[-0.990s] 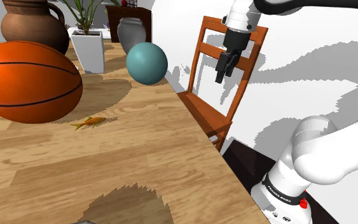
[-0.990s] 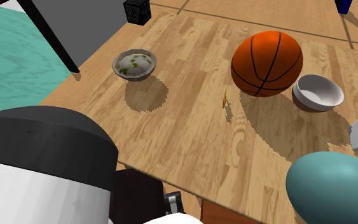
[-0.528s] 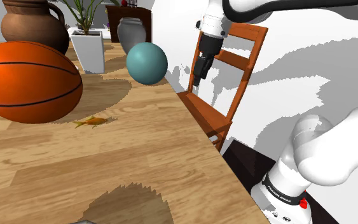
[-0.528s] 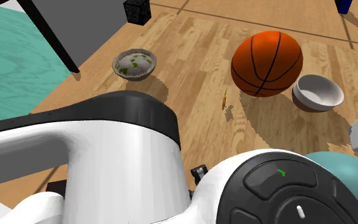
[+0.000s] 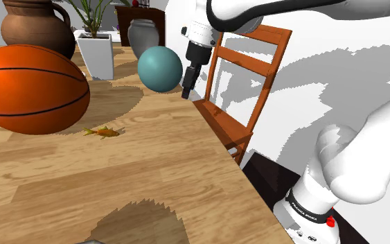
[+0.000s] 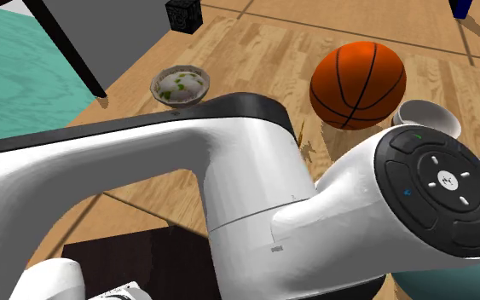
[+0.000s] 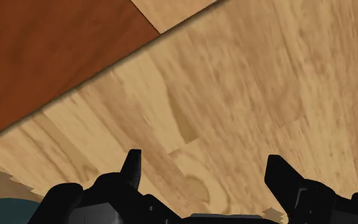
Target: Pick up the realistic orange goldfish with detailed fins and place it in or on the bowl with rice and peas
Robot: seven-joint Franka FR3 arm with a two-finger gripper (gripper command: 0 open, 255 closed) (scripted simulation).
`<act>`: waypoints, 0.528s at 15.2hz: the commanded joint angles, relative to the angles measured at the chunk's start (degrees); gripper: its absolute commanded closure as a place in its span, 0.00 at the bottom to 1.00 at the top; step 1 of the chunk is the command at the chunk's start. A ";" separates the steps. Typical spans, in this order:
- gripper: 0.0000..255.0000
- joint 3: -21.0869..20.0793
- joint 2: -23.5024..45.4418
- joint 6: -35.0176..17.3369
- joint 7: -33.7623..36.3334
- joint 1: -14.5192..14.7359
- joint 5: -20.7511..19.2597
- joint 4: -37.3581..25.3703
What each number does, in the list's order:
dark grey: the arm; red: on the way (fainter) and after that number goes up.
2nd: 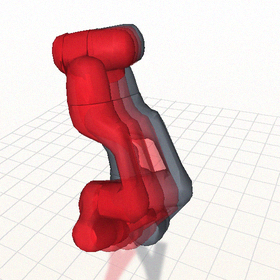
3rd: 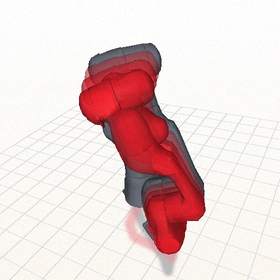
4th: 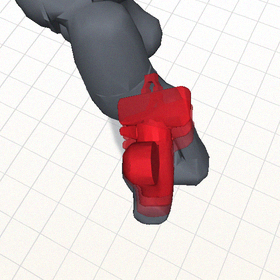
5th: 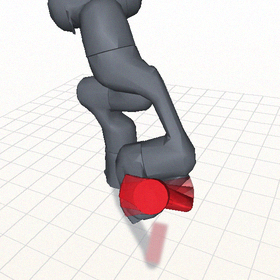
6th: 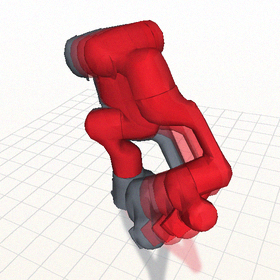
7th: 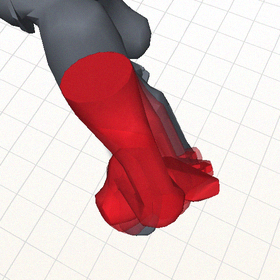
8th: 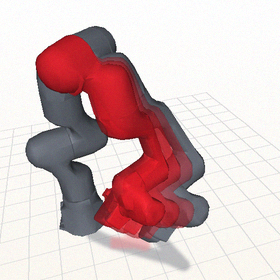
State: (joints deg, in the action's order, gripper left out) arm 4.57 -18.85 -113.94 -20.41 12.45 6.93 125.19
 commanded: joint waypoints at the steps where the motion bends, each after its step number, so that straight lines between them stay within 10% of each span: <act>1: 0.00 -0.30 2.65 -1.97 -2.57 1.42 1.42 -1.33; 8: 0.00 -1.99 12.80 -5.97 -11.16 5.60 6.16 -9.45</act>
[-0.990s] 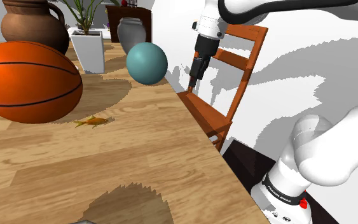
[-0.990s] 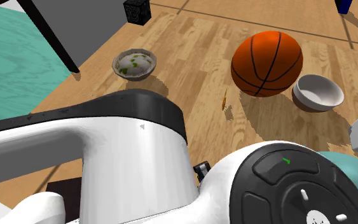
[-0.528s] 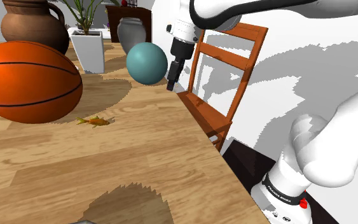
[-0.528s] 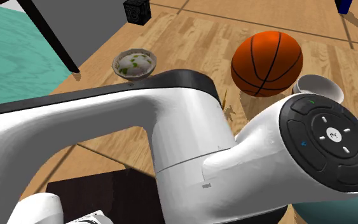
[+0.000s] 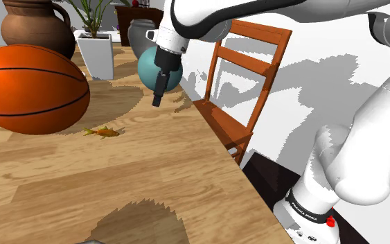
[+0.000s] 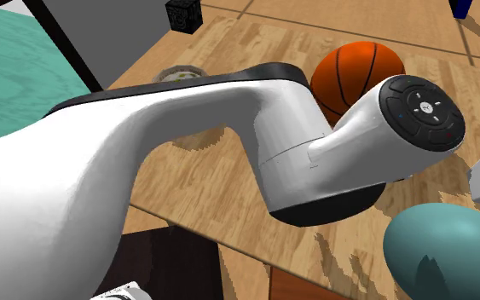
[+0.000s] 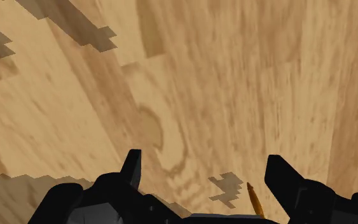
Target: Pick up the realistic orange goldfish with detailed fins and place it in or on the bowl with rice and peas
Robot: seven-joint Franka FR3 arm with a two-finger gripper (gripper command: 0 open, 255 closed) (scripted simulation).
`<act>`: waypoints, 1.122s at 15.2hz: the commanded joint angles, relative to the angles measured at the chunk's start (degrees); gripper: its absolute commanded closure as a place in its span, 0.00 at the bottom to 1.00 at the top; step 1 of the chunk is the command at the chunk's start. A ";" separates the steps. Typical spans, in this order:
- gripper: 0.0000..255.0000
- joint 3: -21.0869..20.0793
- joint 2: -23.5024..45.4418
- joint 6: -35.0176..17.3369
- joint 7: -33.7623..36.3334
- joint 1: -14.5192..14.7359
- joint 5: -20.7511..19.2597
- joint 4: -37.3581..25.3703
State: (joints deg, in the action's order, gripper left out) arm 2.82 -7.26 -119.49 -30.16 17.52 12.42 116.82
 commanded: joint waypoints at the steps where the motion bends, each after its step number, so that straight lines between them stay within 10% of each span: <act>1: 0.00 -0.59 2.59 -0.80 -2.59 1.03 1.30 -2.35; 17: 0.00 -6.15 18.34 -5.23 -14.57 6.31 6.44 -16.90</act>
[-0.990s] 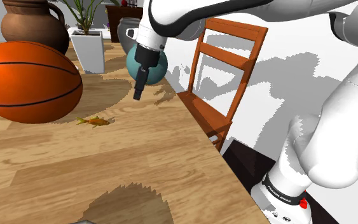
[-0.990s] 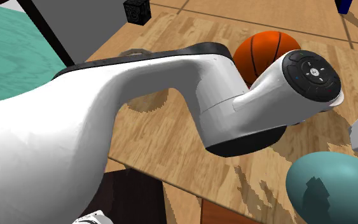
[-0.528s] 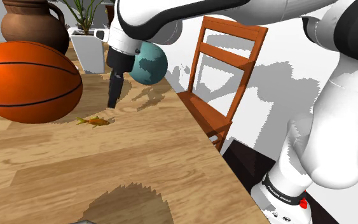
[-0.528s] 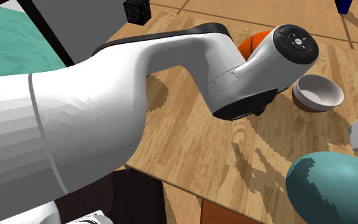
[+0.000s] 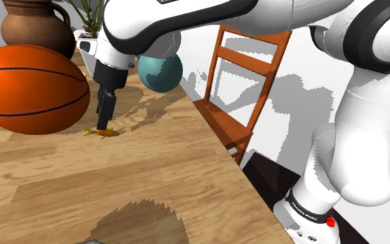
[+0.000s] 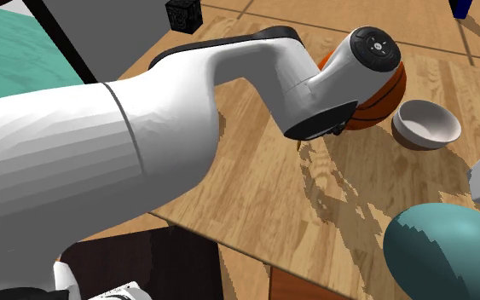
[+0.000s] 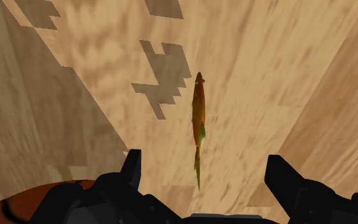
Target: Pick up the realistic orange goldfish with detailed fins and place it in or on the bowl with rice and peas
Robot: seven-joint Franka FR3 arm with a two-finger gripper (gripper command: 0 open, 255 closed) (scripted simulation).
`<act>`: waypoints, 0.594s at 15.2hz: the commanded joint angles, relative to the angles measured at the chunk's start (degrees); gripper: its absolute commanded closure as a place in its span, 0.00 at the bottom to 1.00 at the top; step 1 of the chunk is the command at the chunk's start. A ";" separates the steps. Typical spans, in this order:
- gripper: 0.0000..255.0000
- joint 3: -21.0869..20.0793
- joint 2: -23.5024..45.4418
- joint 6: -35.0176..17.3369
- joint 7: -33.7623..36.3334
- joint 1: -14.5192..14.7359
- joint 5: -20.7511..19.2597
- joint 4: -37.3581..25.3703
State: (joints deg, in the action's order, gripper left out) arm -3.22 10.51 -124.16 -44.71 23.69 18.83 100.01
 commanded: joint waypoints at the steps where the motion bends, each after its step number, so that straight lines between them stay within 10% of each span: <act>1: 0.00 -0.18 0.96 -1.17 -0.05 0.24 0.08 0.11; 9: 0.00 -0.37 1.99 -2.71 -0.13 0.51 0.19 0.56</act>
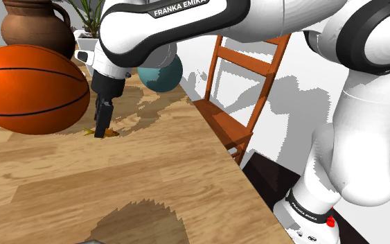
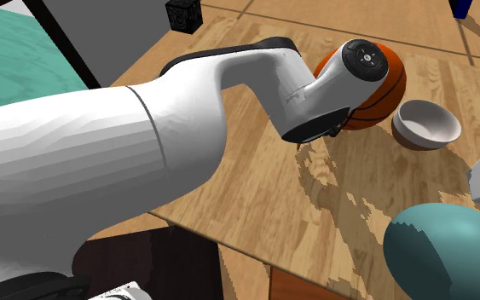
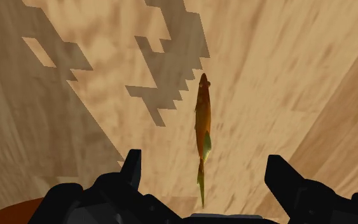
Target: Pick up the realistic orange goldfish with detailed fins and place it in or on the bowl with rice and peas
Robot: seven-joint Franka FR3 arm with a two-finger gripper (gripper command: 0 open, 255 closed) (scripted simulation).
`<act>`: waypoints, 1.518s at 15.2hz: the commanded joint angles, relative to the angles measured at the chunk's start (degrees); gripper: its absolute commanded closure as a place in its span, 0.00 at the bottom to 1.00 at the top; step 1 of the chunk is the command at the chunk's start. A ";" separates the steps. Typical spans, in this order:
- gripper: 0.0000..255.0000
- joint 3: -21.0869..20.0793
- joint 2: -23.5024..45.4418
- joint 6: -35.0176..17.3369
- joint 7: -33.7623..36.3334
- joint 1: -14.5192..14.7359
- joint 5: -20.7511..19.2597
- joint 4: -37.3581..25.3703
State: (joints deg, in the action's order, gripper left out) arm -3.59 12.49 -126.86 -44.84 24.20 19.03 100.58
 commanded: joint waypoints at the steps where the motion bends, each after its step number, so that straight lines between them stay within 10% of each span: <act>1: 0.00 0.00 0.01 -0.01 0.00 0.00 0.00 -0.01; 2: 0.00 0.00 0.01 0.00 0.00 0.00 0.00 -0.01; 3: 1.00 0.00 0.01 0.00 0.00 0.00 0.00 -0.01; 23: 1.00 0.30 -1.35 7.59 2.50 -0.10 -1.35 -6.52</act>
State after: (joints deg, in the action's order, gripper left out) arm -3.36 11.19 -120.12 -42.46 24.19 17.76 94.82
